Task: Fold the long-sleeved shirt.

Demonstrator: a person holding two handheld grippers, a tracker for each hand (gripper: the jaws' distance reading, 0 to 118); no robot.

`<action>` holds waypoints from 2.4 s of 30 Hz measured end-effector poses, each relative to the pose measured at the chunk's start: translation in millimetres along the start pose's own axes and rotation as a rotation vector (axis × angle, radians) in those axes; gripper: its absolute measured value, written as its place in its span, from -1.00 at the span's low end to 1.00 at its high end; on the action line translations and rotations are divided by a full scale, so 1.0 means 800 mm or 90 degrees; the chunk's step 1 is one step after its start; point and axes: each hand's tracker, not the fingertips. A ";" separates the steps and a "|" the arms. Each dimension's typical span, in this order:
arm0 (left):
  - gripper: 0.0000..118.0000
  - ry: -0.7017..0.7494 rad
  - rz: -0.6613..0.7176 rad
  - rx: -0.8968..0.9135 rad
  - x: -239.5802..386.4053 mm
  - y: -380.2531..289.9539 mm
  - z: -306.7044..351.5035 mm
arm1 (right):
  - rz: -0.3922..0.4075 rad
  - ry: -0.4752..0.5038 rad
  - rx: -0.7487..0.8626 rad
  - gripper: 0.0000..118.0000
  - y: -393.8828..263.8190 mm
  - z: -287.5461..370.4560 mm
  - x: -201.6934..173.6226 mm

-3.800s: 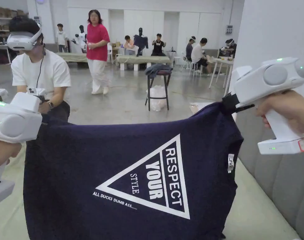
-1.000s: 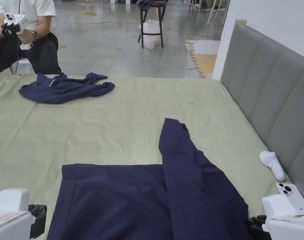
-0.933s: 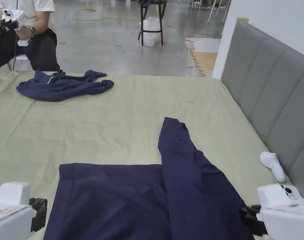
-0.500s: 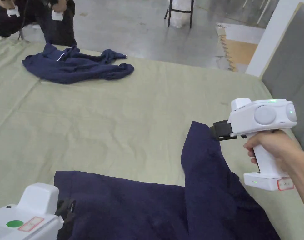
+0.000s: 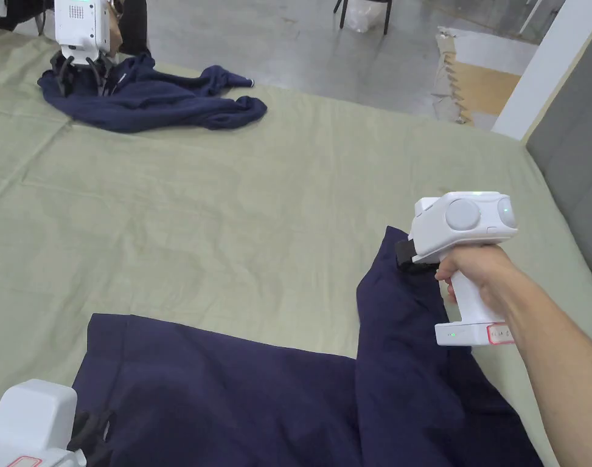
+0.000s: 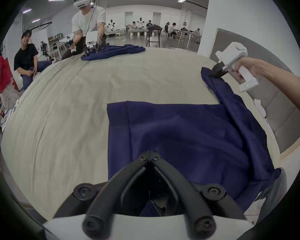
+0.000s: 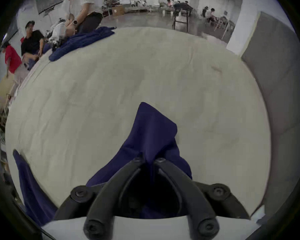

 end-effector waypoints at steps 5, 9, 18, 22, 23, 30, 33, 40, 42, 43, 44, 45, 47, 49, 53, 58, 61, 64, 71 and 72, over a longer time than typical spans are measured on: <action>-0.93 -0.013 -0.004 0.041 0.003 -0.004 0.054 | -0.037 0.068 0.144 -0.93 -0.060 0.149 0.000; -0.93 -0.014 -0.016 0.064 0.008 -0.013 0.094 | -0.014 0.072 0.220 -0.93 -0.151 0.262 -0.020; -0.93 -0.036 -0.010 0.067 0.014 -0.052 0.140 | -0.035 0.076 0.100 -0.92 -0.374 0.248 -0.076; -0.93 -0.032 -0.011 0.059 0.019 -0.061 0.151 | -0.010 0.078 -0.054 -0.92 -0.416 0.154 -0.091; -0.93 -0.032 -0.012 0.060 0.020 -0.062 0.155 | -0.003 0.070 -0.053 -0.92 -0.422 0.142 -0.093; -0.93 -0.034 -0.012 0.065 0.027 -0.067 0.167 | -0.041 0.048 0.067 1.00 -0.416 0.227 -0.087; -0.93 -0.039 -0.010 0.066 0.027 -0.068 0.166 | -0.100 0.078 0.135 0.85 -0.439 0.287 -0.084; -0.93 -0.038 0.010 0.029 0.014 0.001 0.078 | -0.122 0.004 0.125 -0.97 -0.454 0.326 -0.065; -0.89 -0.037 0.009 0.009 0.006 0.039 0.037 | -0.126 0.015 0.117 -0.97 -0.454 0.327 -0.060; -0.68 -0.037 0.010 -0.010 0.000 0.059 0.014 | -0.138 0.024 0.113 -0.97 -0.457 0.320 -0.057; -0.20 -0.033 0.020 -0.023 -0.006 0.076 -0.009 | -0.147 0.031 0.108 -0.97 -0.460 0.313 -0.054; 0.57 -0.014 0.028 -0.040 -0.012 0.093 -0.035 | -0.154 0.034 0.100 -0.97 -0.460 0.310 -0.053; 0.84 0.038 0.015 -0.079 -0.022 0.121 -0.080 | -0.151 0.032 0.083 -0.97 -0.461 0.304 -0.052; 0.54 0.077 -0.011 -0.085 -0.026 0.134 -0.116 | -0.153 0.027 0.070 -0.97 -0.464 0.290 -0.047; 0.41 0.100 -0.015 -0.186 -0.034 0.132 -0.181 | -0.167 0.020 0.050 -0.97 -0.454 0.270 -0.034; -0.18 0.085 0.010 -0.186 -0.038 0.116 -0.176 | -0.169 0.012 0.064 -0.97 -0.408 0.258 -0.003; -0.80 0.034 -0.014 -0.164 -0.030 0.110 -0.152 | -0.179 0.005 0.082 -0.91 -0.357 0.236 0.027; -0.80 0.053 -0.029 -0.147 -0.030 0.109 -0.140 | -0.220 0.003 0.050 0.30 -0.301 0.189 0.063; -0.79 0.040 -0.028 -0.119 -0.033 0.117 -0.115 | -0.244 0.023 -0.116 -0.18 -0.246 0.099 0.074; -0.79 0.039 -0.029 -0.119 -0.033 0.118 -0.114 | -0.215 0.010 -0.134 -0.22 -0.249 0.096 0.066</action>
